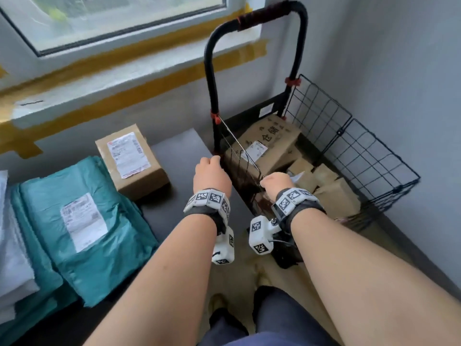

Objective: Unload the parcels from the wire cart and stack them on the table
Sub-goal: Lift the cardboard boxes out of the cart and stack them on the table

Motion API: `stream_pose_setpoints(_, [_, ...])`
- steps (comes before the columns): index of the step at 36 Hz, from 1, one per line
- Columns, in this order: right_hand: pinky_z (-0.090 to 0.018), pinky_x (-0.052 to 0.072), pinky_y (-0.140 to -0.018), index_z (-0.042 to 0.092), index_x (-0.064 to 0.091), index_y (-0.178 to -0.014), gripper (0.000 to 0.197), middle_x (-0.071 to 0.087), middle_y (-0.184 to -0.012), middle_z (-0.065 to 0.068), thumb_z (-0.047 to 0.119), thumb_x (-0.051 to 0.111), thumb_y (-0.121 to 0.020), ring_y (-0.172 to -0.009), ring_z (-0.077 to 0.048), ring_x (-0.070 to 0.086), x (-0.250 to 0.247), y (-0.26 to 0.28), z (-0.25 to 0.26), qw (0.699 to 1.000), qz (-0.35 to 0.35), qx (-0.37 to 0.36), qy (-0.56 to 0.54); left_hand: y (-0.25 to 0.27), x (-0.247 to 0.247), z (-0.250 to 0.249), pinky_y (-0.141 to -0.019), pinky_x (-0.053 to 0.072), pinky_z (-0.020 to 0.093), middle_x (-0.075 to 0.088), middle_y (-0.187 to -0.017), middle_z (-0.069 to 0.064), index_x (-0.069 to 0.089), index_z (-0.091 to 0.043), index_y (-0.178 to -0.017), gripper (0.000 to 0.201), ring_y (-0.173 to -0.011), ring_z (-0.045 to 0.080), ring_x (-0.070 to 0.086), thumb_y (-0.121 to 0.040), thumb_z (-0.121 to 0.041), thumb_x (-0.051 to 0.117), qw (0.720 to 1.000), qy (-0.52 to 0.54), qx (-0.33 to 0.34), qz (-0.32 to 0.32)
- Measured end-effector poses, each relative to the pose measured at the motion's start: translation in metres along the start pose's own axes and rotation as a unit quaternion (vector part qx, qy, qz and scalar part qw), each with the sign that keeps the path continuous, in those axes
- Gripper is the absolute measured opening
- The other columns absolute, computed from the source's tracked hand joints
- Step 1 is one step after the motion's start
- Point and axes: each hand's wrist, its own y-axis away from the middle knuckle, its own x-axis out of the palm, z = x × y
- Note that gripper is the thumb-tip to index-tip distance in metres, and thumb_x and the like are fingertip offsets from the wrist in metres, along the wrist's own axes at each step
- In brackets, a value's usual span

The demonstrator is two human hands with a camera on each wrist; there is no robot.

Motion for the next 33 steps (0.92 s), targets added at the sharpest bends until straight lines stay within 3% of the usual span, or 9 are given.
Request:
stream_pose_setpoints(6, [-0.031,0.043,-0.096,-0.002,0.059,-0.126,0.035,0.058,-0.129,-0.019,0.013,0.047,-0.097,-0.121,-0.032,0.053,-0.053,-0.007,-0.069,0.995,-0.058,0.062,-0.044,0.011,0.045,-0.077,-0.095,0.042,0.039,0.043,-0.134,0.01,0.046,-0.014,-0.133,0.039,-0.124,0.029,0.042,-0.094,-0.01,0.039,0.997,0.003,0.053,0.059])
stream_pose_setpoints(13, [-0.029,0.044,-0.094,0.0,0.056,-0.13,0.036,0.057,-0.132,-0.017,0.013,0.046,-0.098,-0.123,-0.03,0.053,-0.115,-0.045,-0.145,0.991,-0.051,0.108,-0.053,0.002,0.11,-0.162,-0.089,0.043,0.037,0.045,-0.129,0.01,0.048,-0.013,-0.128,0.035,-0.118,0.029,0.048,-0.095,-0.01,0.038,0.993,-0.019,0.059,0.105])
stream_pose_setpoints(20, [-0.029,0.044,-0.094,0.002,0.055,-0.131,0.039,0.055,-0.134,-0.015,0.019,0.047,-0.097,-0.124,-0.029,0.052,-0.176,-0.113,-0.207,0.994,-0.002,0.107,-0.027,-0.012,0.176,-0.237,-0.084,0.042,0.034,0.045,-0.132,0.01,0.051,-0.014,-0.129,0.037,-0.115,0.028,0.05,-0.095,-0.009,0.035,0.991,-0.004,-0.007,0.13])
stream_pose_setpoints(26, [-0.03,0.043,-0.094,0.001,0.053,-0.132,0.04,0.054,-0.134,-0.016,0.021,0.048,-0.097,-0.123,-0.03,0.052,-0.204,-0.159,-0.237,0.991,0.043,0.124,0.03,-0.018,0.22,-0.278,-0.097,0.041,0.036,0.044,-0.137,0.01,0.048,-0.014,-0.134,0.039,-0.123,0.028,0.048,-0.097,-0.012,0.036,0.98,0.002,-0.073,0.187])
stream_pose_setpoints(28, [-0.031,0.044,-0.086,0.007,0.059,-0.123,0.035,0.058,-0.125,-0.016,0.026,0.05,-0.096,-0.108,-0.029,0.057,-0.209,-0.169,-0.24,0.988,0.062,0.131,0.051,-0.019,0.229,-0.283,-0.09,0.044,0.035,0.048,-0.134,0.01,0.051,-0.015,-0.133,0.04,-0.119,0.029,0.05,-0.096,-0.011,0.036,0.974,0.008,-0.095,0.206])
stream_pose_setpoints(30, [-0.03,0.042,-0.079,0.011,0.061,-0.1,0.036,0.06,-0.104,-0.015,0.043,0.048,-0.09,-0.088,-0.028,0.055,-0.193,-0.222,-0.28,0.983,0.07,0.138,0.103,-0.019,0.235,-0.287,-0.077,0.041,0.032,0.055,-0.127,0.008,0.056,-0.015,-0.126,0.037,-0.113,0.027,0.054,-0.095,-0.011,0.036,0.97,0.01,-0.113,0.216])
stream_pose_setpoints(32, [-0.04,0.045,-0.089,0.009,0.058,-0.099,0.063,0.061,-0.102,-0.016,0.065,0.044,-0.075,-0.09,-0.032,0.058,-0.177,-0.269,-0.317,0.978,0.087,0.132,0.139,-0.02,0.238,-0.292,-0.072,0.038,0.029,0.06,-0.12,0.008,0.059,-0.014,-0.121,0.034,-0.107,0.026,0.057,-0.096,-0.014,0.037,0.966,0.012,-0.127,0.226])
stream_pose_setpoints(33, [-0.043,0.046,-0.09,0.008,0.058,-0.103,0.061,0.061,-0.102,-0.016,0.062,0.046,-0.076,-0.093,-0.033,0.059,-0.176,-0.279,-0.322,0.979,0.096,0.129,0.128,-0.022,0.24,-0.294,-0.072,0.039,0.028,0.062,-0.119,0.009,0.06,-0.013,-0.121,0.033,-0.107,0.027,0.058,-0.096,-0.015,0.038,0.963,0.021,-0.133,0.233])
